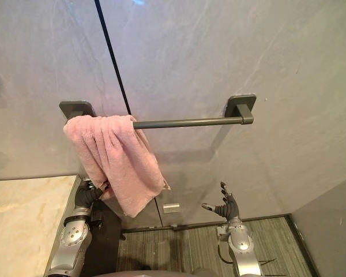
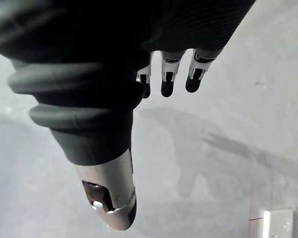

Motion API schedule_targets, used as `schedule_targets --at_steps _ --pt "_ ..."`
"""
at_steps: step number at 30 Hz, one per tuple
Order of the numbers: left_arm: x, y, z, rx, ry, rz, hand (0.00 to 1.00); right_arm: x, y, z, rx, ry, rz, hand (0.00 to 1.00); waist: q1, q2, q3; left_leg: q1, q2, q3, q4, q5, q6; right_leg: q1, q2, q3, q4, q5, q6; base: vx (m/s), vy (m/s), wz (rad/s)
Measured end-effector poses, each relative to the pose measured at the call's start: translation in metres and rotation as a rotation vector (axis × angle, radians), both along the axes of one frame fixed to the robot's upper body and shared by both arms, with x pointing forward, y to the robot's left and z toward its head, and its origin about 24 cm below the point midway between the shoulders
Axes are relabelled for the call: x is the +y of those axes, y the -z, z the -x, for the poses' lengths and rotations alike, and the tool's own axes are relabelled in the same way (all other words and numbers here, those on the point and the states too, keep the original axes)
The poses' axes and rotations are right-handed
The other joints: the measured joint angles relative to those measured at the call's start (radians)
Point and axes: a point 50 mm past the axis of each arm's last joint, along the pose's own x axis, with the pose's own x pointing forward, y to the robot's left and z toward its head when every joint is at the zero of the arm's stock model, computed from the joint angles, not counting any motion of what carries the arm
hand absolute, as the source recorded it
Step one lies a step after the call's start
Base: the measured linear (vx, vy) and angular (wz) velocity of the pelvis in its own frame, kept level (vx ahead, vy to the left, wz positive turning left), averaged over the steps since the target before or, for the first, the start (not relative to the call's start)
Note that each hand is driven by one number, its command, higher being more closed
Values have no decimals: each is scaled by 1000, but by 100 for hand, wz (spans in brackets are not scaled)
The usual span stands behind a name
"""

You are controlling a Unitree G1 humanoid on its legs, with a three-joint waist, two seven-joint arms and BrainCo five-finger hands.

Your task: Organize washtable

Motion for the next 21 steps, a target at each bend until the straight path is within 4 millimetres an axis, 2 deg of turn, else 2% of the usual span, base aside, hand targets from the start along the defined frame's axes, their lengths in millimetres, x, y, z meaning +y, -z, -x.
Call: schedule_targets --at_steps 5,15,21 --pt "-1 -1 0 -8 12 -7 100 13 -21 -13 -98 -130 21 0 1 0 0 -3 0 -6 0 0 0 1 1 -7 -1 0 0 -4 -10 2" --pt "-14 5 -1 17 75 -2 100 50 -30 -28 -135 -338 28 0 2 -1 -1 -10 -1 -36 -1 16 1 2 0 -32 7 0 0 -37 -16 8" --pt "-22 6 -3 19 103 3 100 66 -30 -38 -138 -393 26 0 8 -2 -1 -19 -1 -61 -3 29 1 3 1 -54 6 1 -2 -56 -14 12"
